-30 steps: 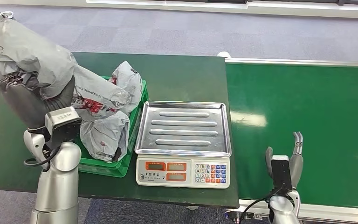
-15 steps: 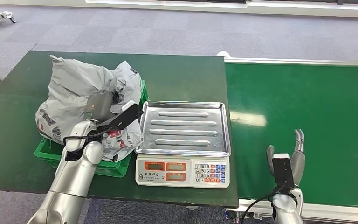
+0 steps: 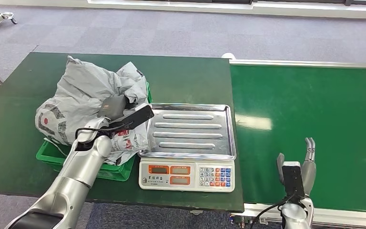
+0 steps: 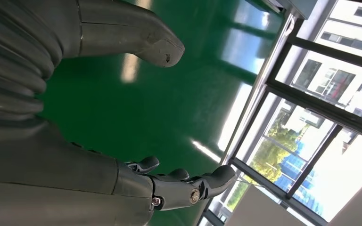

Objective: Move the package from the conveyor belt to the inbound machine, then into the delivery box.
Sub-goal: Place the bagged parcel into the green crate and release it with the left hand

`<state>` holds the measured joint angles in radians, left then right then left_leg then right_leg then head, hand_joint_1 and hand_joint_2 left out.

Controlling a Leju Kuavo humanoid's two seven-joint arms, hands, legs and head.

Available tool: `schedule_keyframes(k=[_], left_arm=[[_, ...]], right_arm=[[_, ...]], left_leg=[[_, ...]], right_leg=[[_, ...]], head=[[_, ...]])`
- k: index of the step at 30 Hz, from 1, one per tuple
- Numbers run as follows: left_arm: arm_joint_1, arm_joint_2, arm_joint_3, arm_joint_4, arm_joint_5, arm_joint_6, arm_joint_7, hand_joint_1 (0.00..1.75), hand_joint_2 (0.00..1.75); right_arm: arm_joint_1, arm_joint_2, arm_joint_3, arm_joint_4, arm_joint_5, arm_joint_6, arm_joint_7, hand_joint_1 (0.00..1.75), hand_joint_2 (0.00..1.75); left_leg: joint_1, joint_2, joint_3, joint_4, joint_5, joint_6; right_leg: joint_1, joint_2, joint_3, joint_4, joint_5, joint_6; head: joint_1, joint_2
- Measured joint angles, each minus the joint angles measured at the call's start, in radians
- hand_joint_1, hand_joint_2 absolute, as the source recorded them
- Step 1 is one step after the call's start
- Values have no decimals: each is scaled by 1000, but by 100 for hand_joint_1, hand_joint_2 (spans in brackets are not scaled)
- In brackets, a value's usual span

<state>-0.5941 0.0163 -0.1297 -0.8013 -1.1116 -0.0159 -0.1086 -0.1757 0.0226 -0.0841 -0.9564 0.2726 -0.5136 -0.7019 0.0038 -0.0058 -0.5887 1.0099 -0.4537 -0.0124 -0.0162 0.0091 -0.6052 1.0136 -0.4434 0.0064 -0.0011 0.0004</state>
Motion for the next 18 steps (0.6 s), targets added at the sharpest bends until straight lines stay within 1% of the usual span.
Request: schedule_keyframes(k=[2, 4, 6, 9, 11, 13, 16, 18], left_arm=[[-2, -1, 0, 7, 8, 53, 1, 0, 175], [-2, -3, 0, 7, 28, 121, -11, 0, 87], [0, -7, 2, 0, 77, 180, -47, 0, 0], [12, -19, 21, -37, 228, 260, -160, 0, 0], [26, -30, 37, -79, 338, 314, -246, 0, 0], [41, -40, 47, -127, 415, 380, -312, 0, 0], [59, -49, 50, -185, 458, 471, -365, 0, 0], [68, -52, 51, -212, 474, 485, -382, 0, 0]], right_arm=[[3, 1, -3, -5, 5, 1, 0, 0, 175], [6, 1, -5, -11, 9, 1, 0, 0, 175], [9, 3, -6, -17, 12, 2, 0, 0, 175], [16, 7, -9, -27, 19, 4, 0, 0, 175], [18, 11, -11, -31, 20, 3, 0, 0, 175], [18, 15, -12, -32, 16, -4, 0, 0, 175], [19, 17, -12, -32, 7, -13, 0, 0, 175], [19, 17, -12, -32, 3, -17, 0, 0, 175]], left_leg=[[0, 0, 0, 0, 0, 0], [0, 0, 0, 0, 0, 0], [0, 0, 0, 0, 0, 0], [0, 0, -1, 0, 0, 0], [0, 0, -1, 0, 0, 0], [0, 0, -1, 0, 0, 0], [0, -1, -2, 0, 0, 0], [0, -1, -2, 0, 0, 0]], right_leg=[[0, 0, 0, 0, 0, 0], [0, 0, 0, 0, 0, -1], [1, 0, 0, 0, 1, -1], [1, 0, -1, 0, 0, -1], [1, 0, -1, 0, 0, -1], [1, 0, -1, 0, 0, 0], [1, 0, -1, 0, 0, 0], [1, 0, -1, 0, 0, 0]], head=[[0, 0], [0, 0], [0, 0], [0, 0], [0, 0], [0, 0], [0, 0], [0, 0]])
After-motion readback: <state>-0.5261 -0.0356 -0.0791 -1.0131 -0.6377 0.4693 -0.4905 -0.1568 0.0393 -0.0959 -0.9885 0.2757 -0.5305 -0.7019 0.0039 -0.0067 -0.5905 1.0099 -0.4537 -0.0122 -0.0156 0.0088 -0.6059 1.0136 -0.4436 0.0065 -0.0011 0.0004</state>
